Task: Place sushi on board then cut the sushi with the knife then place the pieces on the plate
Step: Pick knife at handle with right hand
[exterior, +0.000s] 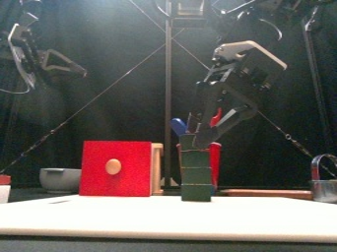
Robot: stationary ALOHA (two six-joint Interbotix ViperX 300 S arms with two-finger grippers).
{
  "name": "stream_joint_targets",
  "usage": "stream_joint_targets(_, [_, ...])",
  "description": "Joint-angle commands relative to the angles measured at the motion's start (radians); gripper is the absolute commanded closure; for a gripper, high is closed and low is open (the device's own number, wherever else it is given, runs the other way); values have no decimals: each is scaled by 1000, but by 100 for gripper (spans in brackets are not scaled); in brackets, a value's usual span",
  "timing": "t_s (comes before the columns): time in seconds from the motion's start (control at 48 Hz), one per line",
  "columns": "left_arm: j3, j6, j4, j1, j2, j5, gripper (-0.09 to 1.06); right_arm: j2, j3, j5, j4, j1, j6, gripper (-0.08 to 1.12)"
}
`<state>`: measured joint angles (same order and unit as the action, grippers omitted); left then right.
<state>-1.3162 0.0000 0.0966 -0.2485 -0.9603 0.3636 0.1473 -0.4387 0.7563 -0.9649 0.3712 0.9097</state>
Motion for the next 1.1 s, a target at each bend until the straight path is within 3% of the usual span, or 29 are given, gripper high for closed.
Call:
stream_joint_targets(0.021, [21, 0, 0, -6, 6, 3, 88, -12, 18, 18, 9, -5, 6, 4])
stream_joint_targets(0.25, [9, -2, 2, -9, 6, 0, 88, -18, 21, -66, 112, -15, 0, 4])
stream_joint_targets(0.417, [0, -2, 18, -14, 6, 0, 88, -23, 15, -141, 201, -8, -2, 4])
stream_joint_targets(0.938, [-31, -5, 26, -28, 6, 0, 88, 2, 95, -72, 189, -46, 2, 4])
stream_joint_targets(1.104, [-46, -3, 44, -28, 6, 0, 88, 14, 98, -38, 190, -60, 3, 4])
